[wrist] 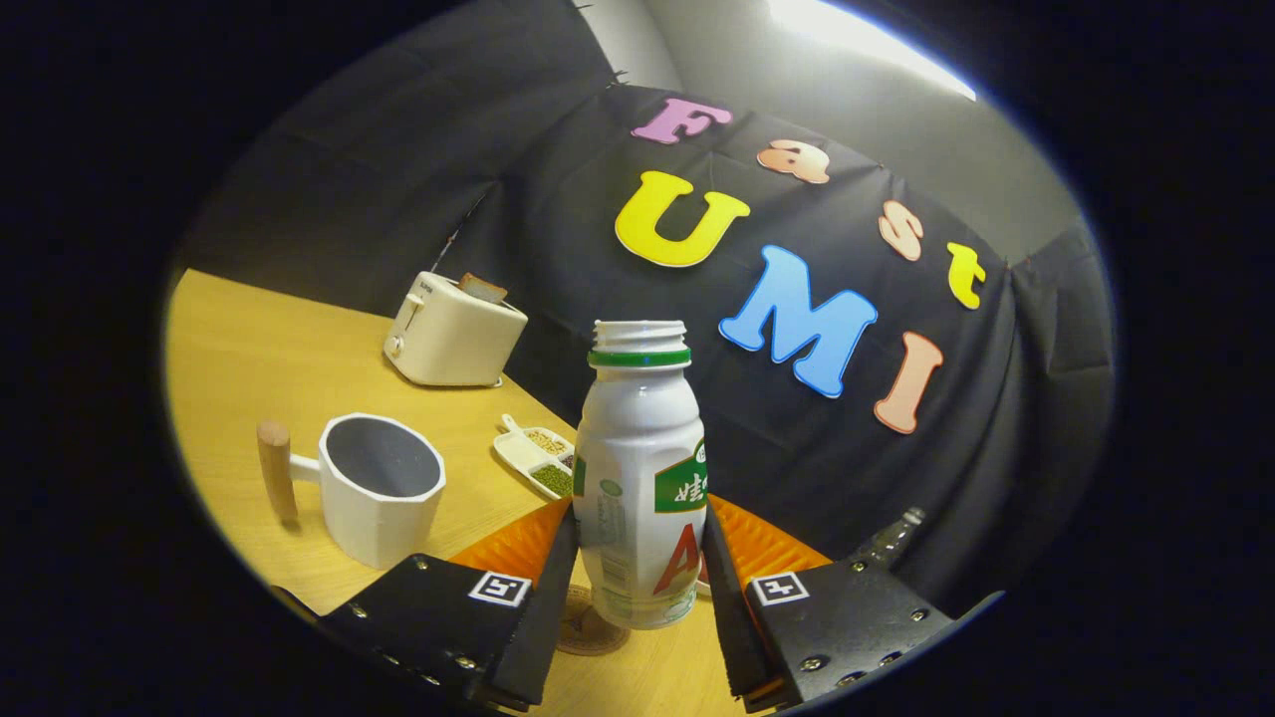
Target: Take the bottle from table, then pour the juice into the cup, finally place the bottle on the coaster
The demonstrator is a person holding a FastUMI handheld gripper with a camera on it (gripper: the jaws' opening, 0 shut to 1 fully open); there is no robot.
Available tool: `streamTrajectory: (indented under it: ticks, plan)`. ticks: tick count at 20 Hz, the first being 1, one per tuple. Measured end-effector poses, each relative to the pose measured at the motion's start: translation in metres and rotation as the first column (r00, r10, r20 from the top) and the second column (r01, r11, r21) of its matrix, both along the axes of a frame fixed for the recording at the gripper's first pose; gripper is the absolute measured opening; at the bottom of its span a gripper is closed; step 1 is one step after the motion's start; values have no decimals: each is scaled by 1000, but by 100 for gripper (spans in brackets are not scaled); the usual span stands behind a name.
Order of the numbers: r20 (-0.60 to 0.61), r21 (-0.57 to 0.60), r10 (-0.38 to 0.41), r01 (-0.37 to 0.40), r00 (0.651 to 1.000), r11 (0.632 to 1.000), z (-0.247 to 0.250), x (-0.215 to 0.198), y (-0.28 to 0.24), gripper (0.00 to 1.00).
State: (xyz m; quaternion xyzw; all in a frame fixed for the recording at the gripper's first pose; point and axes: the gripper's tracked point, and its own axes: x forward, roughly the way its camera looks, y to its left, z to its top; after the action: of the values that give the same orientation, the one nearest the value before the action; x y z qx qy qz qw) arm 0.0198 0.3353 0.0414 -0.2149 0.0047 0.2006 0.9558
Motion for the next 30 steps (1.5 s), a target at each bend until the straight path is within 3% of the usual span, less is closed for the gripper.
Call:
streamTrajectory:
  ticks: [10, 14, 22, 30]
  plan:
    - [-197, 289, 17, 42, 980, 956, -39, 19, -4, 66]
    - [-254, 335, 21, 67, 967, 940, -53, 21, -8, 66]
    - [-251, 412, 23, 85, 968, 907, -57, 21, -15, 66]
    - [-233, 426, 13, 90, 972, 900, -57, 24, -14, 66]
